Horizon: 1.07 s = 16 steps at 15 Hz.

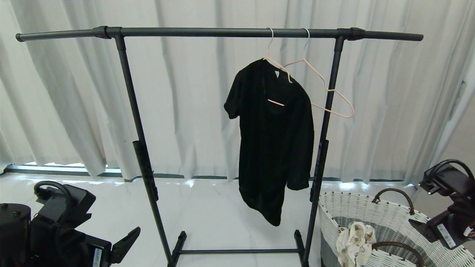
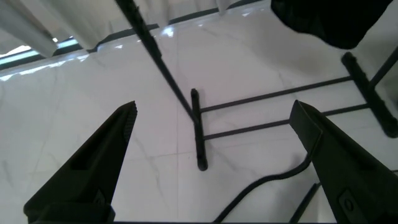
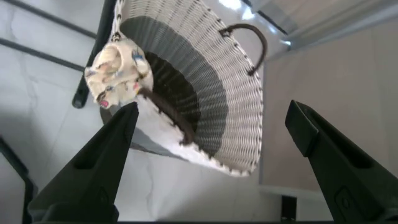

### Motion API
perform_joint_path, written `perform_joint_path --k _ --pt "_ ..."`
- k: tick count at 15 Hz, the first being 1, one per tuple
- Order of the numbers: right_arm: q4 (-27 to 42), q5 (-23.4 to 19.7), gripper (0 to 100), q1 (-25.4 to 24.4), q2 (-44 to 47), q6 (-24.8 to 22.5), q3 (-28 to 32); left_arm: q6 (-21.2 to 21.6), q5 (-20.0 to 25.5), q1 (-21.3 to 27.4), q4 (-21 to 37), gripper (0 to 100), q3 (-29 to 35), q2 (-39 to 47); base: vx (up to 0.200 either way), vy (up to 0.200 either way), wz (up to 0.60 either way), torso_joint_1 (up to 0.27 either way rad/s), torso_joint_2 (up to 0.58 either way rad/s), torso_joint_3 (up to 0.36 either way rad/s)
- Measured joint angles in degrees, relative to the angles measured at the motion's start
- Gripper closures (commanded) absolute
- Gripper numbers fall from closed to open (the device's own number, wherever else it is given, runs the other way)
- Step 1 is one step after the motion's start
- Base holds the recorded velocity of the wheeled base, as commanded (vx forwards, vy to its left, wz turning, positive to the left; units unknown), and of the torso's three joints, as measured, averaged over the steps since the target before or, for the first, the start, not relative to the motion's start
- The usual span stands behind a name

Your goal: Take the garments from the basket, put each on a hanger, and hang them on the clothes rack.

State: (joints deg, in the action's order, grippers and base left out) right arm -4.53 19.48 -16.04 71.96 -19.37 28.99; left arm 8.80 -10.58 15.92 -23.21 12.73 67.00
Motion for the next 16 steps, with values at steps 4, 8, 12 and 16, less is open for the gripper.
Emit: perform_joint_path --k 4,8,12,16 --pt "-1.2 -1.7 0 0.3 4.1 -2.1 -1.1 -0.4 0.0 1.3 0.0 0 0.9 1.2 0.100 0.000 0.00 0.001 0.00 0.002" --pt "-1.8 -3.0 0 -0.1 9.6 -2.2 -1.6 -0.5 0.0 1.5 0.0 0 0.7 1.5 0.000 0.000 0.00 0.000 0.00 0.000" --pt "-6.2 -3.1 0 -1.8 16.1 -2.0 -3.3 -0.5 -0.1 1.5 0.0 0 0.7 1.2 0.000 0.000 0.00 0.000 0.00 0.000" --pt "-13.4 -3.1 0 -2.8 24.4 -1.9 -4.7 -0.4 -1.1 1.5 0.0 0 0.4 0.8 0.000 0.000 0.00 0.000 0.00 0.000"
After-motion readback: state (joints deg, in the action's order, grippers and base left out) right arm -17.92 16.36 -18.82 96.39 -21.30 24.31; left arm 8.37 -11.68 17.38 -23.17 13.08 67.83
